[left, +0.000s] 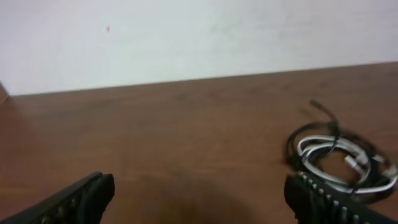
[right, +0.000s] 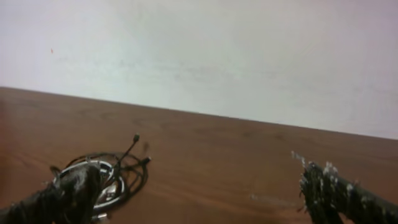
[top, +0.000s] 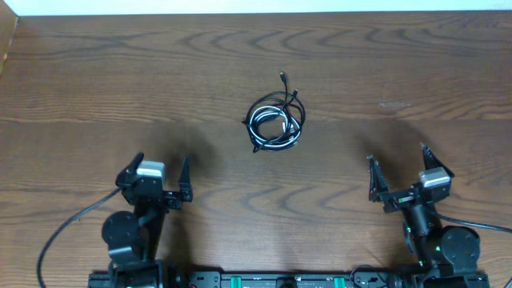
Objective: Untangle cables
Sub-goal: 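Move both grippers forward toward the black and white cable bundle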
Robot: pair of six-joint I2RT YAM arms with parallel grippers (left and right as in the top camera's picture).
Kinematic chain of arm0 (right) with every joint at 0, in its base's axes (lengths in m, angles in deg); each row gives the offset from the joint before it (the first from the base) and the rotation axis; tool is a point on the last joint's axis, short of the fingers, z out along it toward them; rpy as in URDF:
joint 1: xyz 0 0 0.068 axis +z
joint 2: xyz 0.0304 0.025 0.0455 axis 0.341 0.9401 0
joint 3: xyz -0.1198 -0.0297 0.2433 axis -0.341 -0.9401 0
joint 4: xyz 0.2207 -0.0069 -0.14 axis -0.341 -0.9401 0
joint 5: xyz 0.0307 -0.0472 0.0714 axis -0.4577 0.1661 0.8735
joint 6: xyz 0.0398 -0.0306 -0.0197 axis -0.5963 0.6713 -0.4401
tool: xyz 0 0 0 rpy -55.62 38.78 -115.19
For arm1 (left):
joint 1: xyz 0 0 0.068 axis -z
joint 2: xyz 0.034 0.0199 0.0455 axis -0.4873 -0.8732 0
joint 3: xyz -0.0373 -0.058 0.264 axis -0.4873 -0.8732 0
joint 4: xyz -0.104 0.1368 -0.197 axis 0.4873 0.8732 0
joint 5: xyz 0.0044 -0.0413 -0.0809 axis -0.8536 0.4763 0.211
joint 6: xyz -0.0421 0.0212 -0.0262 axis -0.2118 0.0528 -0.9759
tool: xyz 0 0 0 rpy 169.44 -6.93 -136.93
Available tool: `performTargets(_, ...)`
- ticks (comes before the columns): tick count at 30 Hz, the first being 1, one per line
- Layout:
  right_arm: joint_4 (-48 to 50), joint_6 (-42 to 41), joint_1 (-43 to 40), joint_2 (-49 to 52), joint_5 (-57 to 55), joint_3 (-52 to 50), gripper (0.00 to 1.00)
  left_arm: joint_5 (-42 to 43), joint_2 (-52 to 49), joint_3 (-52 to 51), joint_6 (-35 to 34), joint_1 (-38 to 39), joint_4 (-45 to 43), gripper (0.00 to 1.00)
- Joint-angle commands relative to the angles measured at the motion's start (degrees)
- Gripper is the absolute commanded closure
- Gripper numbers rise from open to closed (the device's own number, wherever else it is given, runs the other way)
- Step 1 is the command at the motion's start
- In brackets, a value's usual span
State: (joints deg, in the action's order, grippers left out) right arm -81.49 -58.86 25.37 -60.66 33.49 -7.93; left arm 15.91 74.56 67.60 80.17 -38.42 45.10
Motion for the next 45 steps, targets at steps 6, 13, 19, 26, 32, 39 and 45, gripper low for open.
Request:
performTargets(6, -10.4, 5.3, 0.2, 16.3, 1.7, 17.0, 0.01, 3.7, -19.4, 21.6, -0.6, 0.2, 9.8, 0.08)
performTargets(13, -22.5, 7.3, 0.2, 32.9, 2.1, 34.0, 0.01, 6.0, -36.4, 42.2, 1.7, 0.2, 25.9, 0.08)
performTargets(19, -34.8, 10.4, 0.2, 49.4, 6.1, 51.4, 0.01, 6.1, -52.1, 61.8, 3.6, 1.2, 41.7, 0.08)
performTargets(26, -49.8, 14.2, -0.2, 68.6, 9.4, 69.5, 0.01, 3.7, -68.8, 78.3, 6.5, 8.6, 56.3, 0.08)
performTargets(32, -48.4, 14.3, -0.1, 74.0, 12.4, 70.6, 0.01, 4.3, -73.7, 78.4, 6.2, 10.0, 55.3, 0.08)
performTargets(39, -47.6, 14.3, -0.1, 74.9, 18.1, 70.6, 0.01, 13.4, -77.8, 78.3, 3.4, 10.4, 50.1, 0.08)
performTargets(45, -46.4, 12.9, -0.1, 75.3, 15.7, 70.5, 0.13, 5.9, -86.0, 78.3, -7.0, 15.7, 44.9, 0.20)
